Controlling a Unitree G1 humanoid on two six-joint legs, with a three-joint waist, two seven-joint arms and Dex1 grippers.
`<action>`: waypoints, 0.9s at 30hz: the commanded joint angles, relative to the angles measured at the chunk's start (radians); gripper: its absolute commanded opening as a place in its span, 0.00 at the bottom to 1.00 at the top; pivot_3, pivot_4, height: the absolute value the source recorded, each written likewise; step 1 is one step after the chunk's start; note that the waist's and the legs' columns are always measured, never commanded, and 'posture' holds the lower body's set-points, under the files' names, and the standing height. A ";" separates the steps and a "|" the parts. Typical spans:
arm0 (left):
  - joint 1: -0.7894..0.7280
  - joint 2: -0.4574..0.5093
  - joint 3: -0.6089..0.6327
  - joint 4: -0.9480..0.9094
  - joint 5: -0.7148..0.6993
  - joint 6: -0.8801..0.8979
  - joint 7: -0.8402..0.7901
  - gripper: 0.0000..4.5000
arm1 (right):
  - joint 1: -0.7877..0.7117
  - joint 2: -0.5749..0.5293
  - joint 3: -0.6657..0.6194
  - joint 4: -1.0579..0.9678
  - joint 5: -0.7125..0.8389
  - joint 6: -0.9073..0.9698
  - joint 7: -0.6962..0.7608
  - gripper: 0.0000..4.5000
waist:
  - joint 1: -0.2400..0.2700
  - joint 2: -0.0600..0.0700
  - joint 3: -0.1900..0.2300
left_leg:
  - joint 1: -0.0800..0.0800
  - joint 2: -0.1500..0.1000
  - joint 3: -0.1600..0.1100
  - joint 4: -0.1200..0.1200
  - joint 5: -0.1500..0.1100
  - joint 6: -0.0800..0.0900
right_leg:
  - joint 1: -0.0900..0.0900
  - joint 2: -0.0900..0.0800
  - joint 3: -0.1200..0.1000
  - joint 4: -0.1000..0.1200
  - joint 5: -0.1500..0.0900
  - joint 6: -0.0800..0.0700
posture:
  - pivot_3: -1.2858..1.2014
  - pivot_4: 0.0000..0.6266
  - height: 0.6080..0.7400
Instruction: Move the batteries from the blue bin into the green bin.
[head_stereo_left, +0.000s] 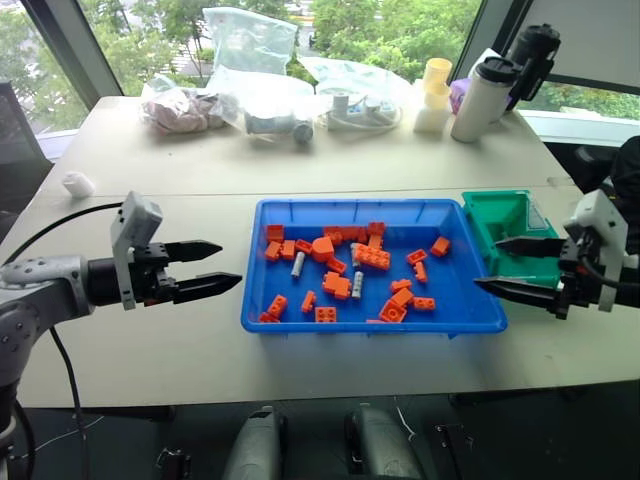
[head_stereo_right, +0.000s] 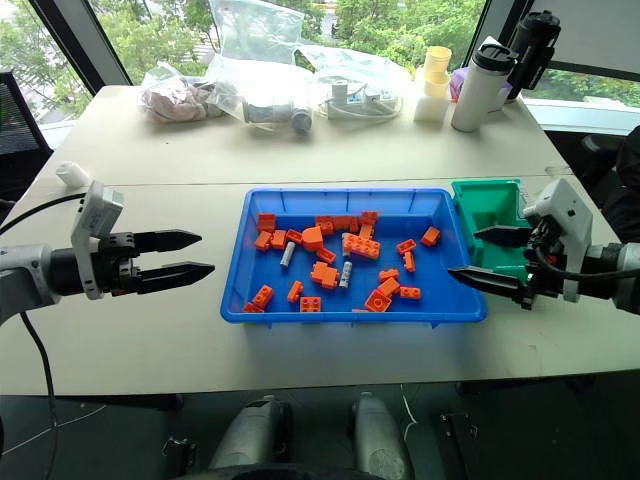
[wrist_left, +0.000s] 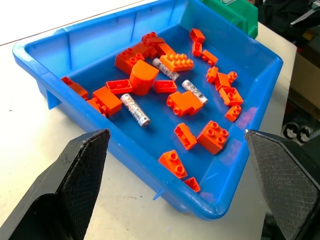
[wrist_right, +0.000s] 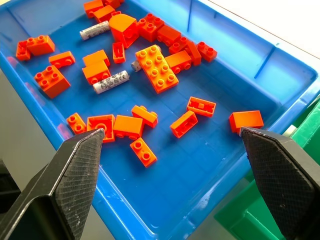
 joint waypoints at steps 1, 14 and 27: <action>-0.022 0.007 0.003 0.002 0.026 -0.031 0.003 1.00 | -0.001 0.001 -0.025 -0.026 0.013 0.001 -0.007 1.00 | 0.000 0.000 0.000 | 0.000 0.000 0.000 0.000 0.000 0.000 | 0.000 0.000 0.000 0.000 0.000 0.000 | 0.52 0.24 1.00; -0.018 0.011 -0.014 -0.011 0.037 -0.032 -0.028 1.00 | -0.016 -0.004 0.024 -0.014 -0.014 -0.008 -0.046 1.00 | 0.000 0.000 0.000 | 0.001 0.000 0.000 0.000 0.000 0.000 | 0.001 0.000 0.000 0.000 0.000 0.000 | 0.52 0.24 1.00; -0.079 0.036 -0.048 0.051 0.063 -0.041 -0.094 1.00 | -0.159 0.013 0.120 0.008 0.020 0.023 -0.071 1.00 | 0.000 0.000 0.000 | 0.001 0.000 0.000 0.000 0.000 0.000 | 0.001 0.000 0.000 0.000 0.000 0.000 | 0.52 0.24 1.00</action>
